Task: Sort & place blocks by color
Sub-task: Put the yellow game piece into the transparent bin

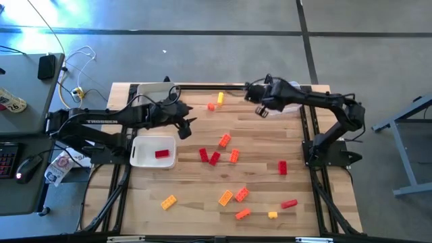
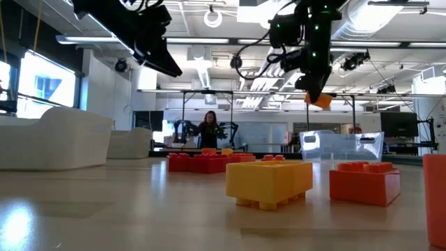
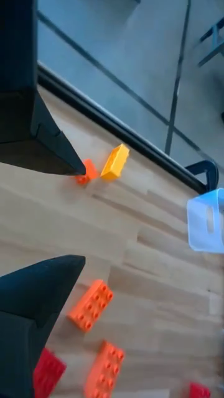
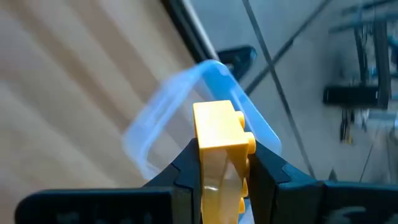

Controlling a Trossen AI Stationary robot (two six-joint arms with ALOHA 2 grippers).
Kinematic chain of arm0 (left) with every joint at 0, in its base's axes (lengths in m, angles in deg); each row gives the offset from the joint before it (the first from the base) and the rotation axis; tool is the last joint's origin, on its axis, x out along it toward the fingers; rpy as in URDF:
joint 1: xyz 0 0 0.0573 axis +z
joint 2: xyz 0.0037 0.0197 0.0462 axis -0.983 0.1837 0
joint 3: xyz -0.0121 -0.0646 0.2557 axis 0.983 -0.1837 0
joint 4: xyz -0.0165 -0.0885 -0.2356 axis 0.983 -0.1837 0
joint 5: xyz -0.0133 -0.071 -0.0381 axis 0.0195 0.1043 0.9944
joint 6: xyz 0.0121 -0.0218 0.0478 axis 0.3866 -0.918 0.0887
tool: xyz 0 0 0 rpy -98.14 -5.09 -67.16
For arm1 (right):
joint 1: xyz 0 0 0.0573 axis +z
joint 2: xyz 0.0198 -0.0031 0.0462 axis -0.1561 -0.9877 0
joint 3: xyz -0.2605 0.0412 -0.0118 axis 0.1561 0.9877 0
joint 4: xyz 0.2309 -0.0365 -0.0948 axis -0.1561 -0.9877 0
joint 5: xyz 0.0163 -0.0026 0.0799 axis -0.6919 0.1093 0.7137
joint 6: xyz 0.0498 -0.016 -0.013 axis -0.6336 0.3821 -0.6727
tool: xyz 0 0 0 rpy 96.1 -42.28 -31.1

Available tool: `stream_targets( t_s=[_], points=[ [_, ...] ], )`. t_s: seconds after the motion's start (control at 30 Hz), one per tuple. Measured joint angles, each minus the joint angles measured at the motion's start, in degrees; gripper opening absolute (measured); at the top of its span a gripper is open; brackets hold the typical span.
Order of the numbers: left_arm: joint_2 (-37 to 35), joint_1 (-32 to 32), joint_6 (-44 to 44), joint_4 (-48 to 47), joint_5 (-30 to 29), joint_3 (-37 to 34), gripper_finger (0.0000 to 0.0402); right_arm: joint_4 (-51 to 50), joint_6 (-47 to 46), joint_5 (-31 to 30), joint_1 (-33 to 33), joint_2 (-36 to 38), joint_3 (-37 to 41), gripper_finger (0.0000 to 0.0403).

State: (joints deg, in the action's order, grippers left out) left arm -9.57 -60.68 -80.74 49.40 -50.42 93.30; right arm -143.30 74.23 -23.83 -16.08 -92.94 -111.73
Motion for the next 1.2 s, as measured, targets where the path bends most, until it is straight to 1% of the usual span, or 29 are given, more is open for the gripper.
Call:
stream_targets(
  t_s=[0.1,0.2,0.37,0.47,0.53,0.63,0.9,1.07,1.2],
  points=[
    [1.28,1.50,2.28,1.78,0.37,0.00,0.0209,0.60,0.05,1.61,-4.33,0.00,0.00,0.0066],
    [2.11,3.14,3.64,3.74,3.30,0.00,0.0209,2.21,0.23,5.00,-8.50,0.00,-0.02,0.0066],
    [2.20,5.71,3.72,6.37,6.89,0.05,0.0209,5.50,1.05,14.09,-14.75,0.00,-0.02,0.0066],
    [2.23,7.37,3.73,4.87,8.69,1.75,0.0209,8.40,2.51,20.38,-17.69,0.00,0.39,0.0067],
    [2.23,8.35,3.94,3.79,10.97,3.35,0.0209,10.38,2.82,23.04,-19.20,-0.02,1.48,0.0067],
    [2.23,9.15,5.22,2.52,13.11,5.65,0.0209,11.80,3.04,23.76,-20.78,-0.02,3.20,0.0067],
    [2.45,11.04,8.17,2.01,13.11,8.48,0.0209,12.06,2.57,24.19,-23.30,-0.02,7.49,0.0067],
    [4.93,12.56,8.52,2.39,13.63,8.55,0.0209,14.31,2.55,26.58,-24.07,-0.02,9.89,0.0067],
    [8.31,13.62,11.96,2.41,15.05,8.55,0.0209,16.22,2.03,27.43,-24.09,-0.02,11.68,0.0067]
  ],
)
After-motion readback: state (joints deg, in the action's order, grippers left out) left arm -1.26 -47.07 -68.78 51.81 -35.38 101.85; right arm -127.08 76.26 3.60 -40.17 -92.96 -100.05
